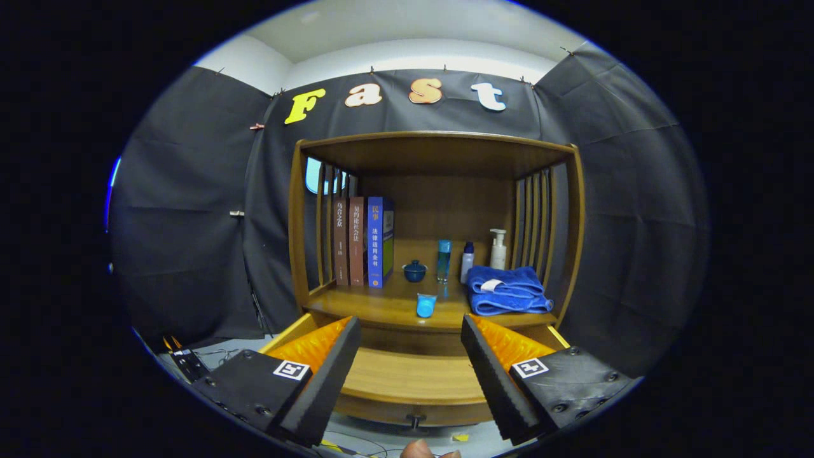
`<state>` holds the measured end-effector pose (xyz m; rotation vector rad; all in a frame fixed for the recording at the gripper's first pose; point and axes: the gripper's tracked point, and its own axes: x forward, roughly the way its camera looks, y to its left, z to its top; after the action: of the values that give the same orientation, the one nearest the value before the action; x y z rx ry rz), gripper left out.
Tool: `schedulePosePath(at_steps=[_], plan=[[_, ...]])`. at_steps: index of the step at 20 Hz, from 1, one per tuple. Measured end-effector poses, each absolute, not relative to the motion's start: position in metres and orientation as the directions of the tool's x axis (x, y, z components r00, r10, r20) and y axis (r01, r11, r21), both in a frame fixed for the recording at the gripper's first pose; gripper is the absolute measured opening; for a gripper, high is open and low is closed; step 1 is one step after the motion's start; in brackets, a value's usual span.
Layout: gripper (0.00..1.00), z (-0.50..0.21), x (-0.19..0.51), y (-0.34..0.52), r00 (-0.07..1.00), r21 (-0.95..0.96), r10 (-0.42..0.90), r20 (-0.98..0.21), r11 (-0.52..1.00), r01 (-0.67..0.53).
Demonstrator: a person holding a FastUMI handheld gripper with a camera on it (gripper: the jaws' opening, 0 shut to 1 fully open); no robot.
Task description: Pull open the drawer, take out the items inside it, and place them on the countertop above the cabinet.
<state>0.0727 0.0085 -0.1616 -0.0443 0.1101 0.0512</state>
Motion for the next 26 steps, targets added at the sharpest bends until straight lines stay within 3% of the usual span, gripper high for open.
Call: schedulePosePath(at_steps=[7, 12, 26], plan=[[1.0, -0.272, 0.03, -0.007, 0.996, -0.052, -0.036, -0.078, 0.998, 0.032], [1.0, -0.33, 0.044, -0.018, 0.988, -0.034, -0.061, -0.143, 0.998, 0.056], [1.0, -0.342, 0.092, -0.02, 0.985, -0.037, -0.065, -0.158, 0.998, 0.06]])
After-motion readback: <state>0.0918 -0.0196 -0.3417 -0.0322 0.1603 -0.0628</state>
